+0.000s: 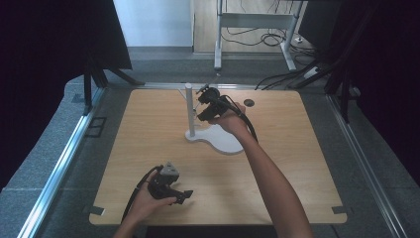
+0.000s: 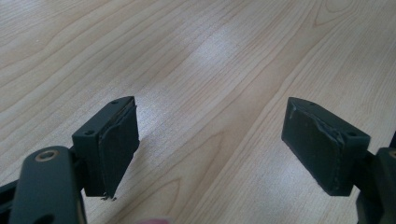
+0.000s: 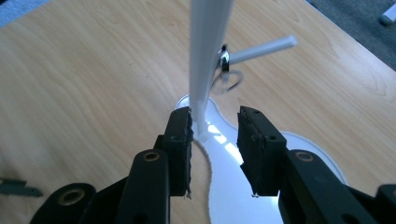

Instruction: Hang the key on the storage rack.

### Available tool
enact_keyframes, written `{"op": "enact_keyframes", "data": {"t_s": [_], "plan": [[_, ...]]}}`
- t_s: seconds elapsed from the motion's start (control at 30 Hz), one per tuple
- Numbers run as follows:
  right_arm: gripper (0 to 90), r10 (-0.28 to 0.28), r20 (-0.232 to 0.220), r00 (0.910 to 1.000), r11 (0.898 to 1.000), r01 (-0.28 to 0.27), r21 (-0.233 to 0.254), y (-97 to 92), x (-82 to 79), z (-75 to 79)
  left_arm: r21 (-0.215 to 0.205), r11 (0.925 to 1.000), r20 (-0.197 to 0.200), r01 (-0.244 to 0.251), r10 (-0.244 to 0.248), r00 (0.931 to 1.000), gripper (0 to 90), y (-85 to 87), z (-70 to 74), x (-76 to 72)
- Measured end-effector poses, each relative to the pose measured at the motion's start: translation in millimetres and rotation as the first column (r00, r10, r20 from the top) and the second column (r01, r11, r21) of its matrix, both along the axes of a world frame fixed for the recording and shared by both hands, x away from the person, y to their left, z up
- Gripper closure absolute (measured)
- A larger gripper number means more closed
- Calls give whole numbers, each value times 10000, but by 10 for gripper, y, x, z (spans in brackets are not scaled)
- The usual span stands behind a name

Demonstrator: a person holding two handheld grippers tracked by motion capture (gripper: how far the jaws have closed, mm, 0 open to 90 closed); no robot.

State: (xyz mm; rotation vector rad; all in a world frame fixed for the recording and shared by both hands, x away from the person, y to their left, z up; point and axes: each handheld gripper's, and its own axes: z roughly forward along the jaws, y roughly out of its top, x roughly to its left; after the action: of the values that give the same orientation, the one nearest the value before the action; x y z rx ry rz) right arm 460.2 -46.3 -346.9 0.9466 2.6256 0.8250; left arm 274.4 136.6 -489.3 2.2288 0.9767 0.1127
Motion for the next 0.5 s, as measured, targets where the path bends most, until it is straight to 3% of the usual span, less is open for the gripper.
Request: {"op": "enact_keyframes", "data": {"t_s": [0.33, 0.5], "plan": [[595, 420, 286, 9987, 9945, -445, 944, -389, -510, -160, 70, 9999, 73, -128, 127, 9999, 194, 22, 2, 11], [594, 317, 323, 9990, 9892, -360, 1419, -624, -726, -280, 78, 9998, 72, -164, 163, 9998, 194, 16, -4, 10]]}}
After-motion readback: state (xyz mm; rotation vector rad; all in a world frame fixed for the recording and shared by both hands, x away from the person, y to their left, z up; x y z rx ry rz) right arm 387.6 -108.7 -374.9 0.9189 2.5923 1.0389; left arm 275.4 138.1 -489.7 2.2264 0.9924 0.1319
